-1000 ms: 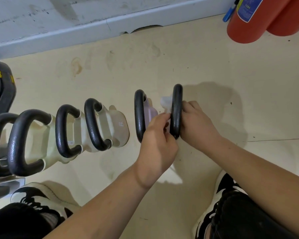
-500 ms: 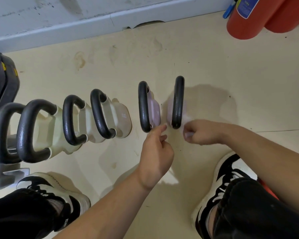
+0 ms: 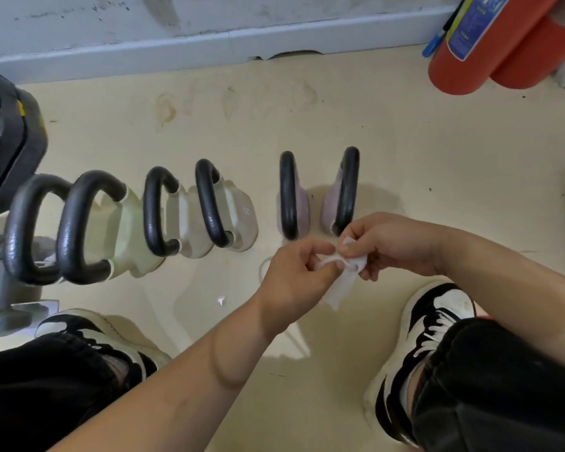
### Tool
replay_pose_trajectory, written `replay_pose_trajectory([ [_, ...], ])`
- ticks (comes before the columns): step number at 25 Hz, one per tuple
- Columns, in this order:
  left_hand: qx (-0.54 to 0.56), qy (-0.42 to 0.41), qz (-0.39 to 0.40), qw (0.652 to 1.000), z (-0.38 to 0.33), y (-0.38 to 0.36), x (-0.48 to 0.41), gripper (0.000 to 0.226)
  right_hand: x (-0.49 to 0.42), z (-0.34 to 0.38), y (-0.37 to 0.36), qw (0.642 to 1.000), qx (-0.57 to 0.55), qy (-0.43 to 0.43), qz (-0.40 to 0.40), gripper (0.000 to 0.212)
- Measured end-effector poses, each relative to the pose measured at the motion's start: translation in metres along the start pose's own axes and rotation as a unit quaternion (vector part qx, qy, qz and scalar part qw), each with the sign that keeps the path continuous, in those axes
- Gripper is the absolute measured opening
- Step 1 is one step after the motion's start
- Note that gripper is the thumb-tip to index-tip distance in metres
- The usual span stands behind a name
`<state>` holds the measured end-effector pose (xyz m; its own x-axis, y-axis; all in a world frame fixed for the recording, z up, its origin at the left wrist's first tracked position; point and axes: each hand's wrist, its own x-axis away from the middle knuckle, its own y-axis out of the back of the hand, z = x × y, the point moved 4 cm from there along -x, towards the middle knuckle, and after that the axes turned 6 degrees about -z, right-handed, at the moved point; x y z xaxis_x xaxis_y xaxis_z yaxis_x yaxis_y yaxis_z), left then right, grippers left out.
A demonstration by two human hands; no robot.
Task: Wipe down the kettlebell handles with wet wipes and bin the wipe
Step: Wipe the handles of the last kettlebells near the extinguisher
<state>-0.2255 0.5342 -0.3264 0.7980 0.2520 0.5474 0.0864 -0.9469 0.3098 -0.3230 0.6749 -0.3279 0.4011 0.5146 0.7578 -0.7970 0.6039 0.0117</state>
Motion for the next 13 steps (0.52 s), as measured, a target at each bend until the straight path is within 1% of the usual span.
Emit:
replay_pose_trajectory([
  [1,-0.001,-0.001,0.011,1.000,-0.001,0.010,0.002,0.017,0.004,0.011,-0.005,1.000,0.018,0.003,-0.015,0.009],
  [4,-0.021,-0.021,0.018,0.999,-0.012,0.042,0.007,0.021,0.023,0.052,-0.017,0.985,0.104,0.032,-0.133,0.009],
  [5,-0.029,-0.024,0.009,0.999,-0.018,0.056,0.009,0.022,0.031,0.069,-0.023,0.978,0.133,0.041,-0.154,0.010],
  [7,-0.029,-0.020,-0.012,0.999,-0.029,0.088,0.018,0.025,0.048,0.108,-0.038,0.970,0.193,0.039,-0.141,0.017],
  [10,-0.029,-0.020,0.004,0.999,-0.048,0.132,0.040,0.025,0.070,0.170,-0.066,0.949,0.294,0.041,-0.109,0.030],
  [13,-0.038,-0.049,-0.004,0.998,-0.071,0.184,0.067,0.021,0.072,0.222,-0.110,0.921,0.369,0.073,-0.101,0.030],
])
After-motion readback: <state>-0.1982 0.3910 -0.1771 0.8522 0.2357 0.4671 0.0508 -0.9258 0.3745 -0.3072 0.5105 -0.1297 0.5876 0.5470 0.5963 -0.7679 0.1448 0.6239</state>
